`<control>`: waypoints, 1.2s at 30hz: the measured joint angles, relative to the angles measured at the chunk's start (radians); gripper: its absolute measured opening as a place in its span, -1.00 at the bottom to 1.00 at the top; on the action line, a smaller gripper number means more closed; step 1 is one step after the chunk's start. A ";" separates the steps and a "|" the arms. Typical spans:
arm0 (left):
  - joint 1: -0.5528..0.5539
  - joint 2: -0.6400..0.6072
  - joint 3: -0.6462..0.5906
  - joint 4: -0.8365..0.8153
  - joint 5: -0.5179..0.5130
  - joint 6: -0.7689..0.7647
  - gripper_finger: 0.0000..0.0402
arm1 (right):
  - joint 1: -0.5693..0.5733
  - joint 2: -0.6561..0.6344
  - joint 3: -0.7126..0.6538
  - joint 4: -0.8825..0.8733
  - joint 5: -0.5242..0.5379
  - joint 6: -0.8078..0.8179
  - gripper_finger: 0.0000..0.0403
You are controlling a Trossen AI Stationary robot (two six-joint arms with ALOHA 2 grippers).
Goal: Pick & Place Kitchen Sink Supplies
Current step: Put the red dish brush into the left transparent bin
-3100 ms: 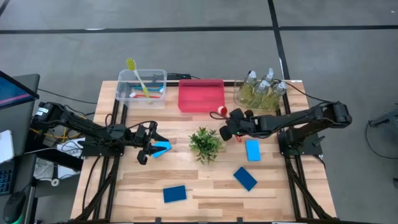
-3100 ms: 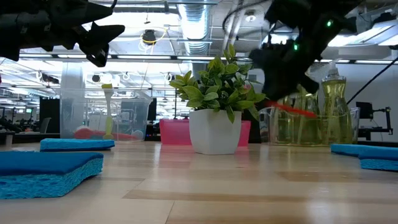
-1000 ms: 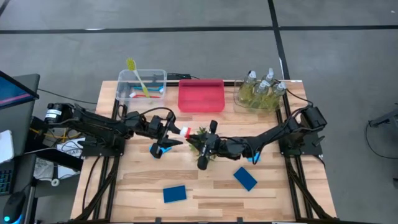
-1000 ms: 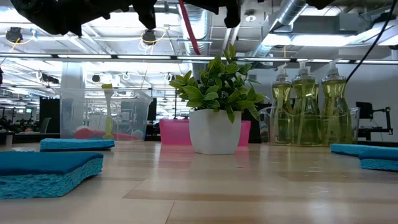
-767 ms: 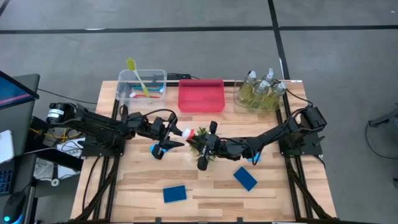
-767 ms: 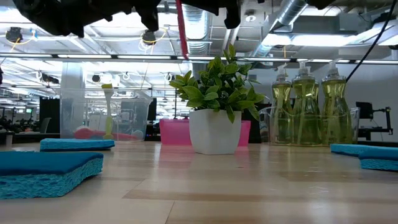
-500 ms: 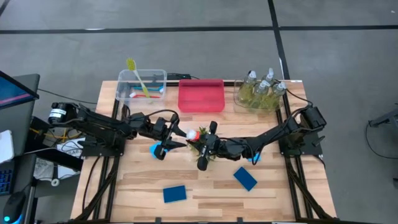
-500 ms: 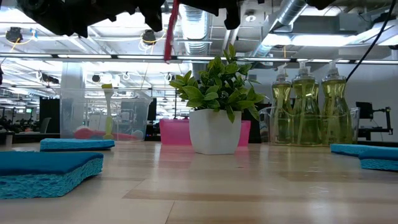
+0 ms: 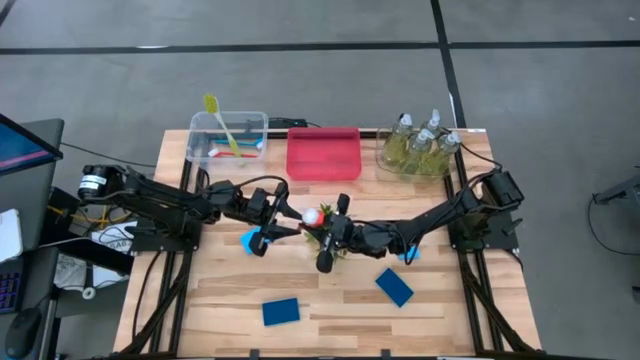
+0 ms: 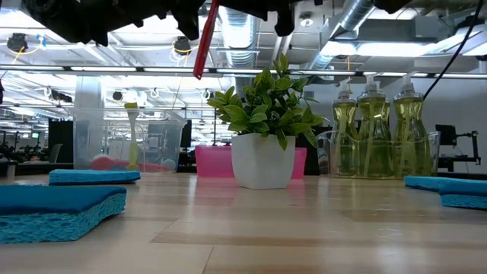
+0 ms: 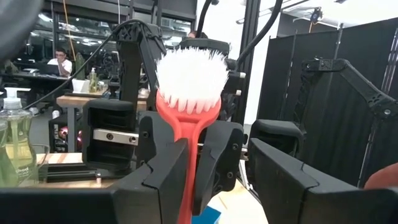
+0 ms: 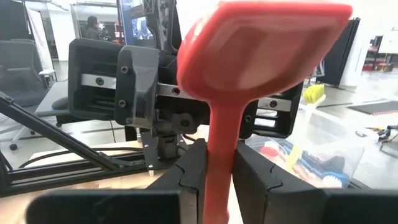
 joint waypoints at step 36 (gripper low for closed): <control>-0.001 -0.014 -0.004 -0.060 -0.010 0.027 -0.14 | -0.007 -0.002 0.001 -0.061 -0.010 -0.032 -0.74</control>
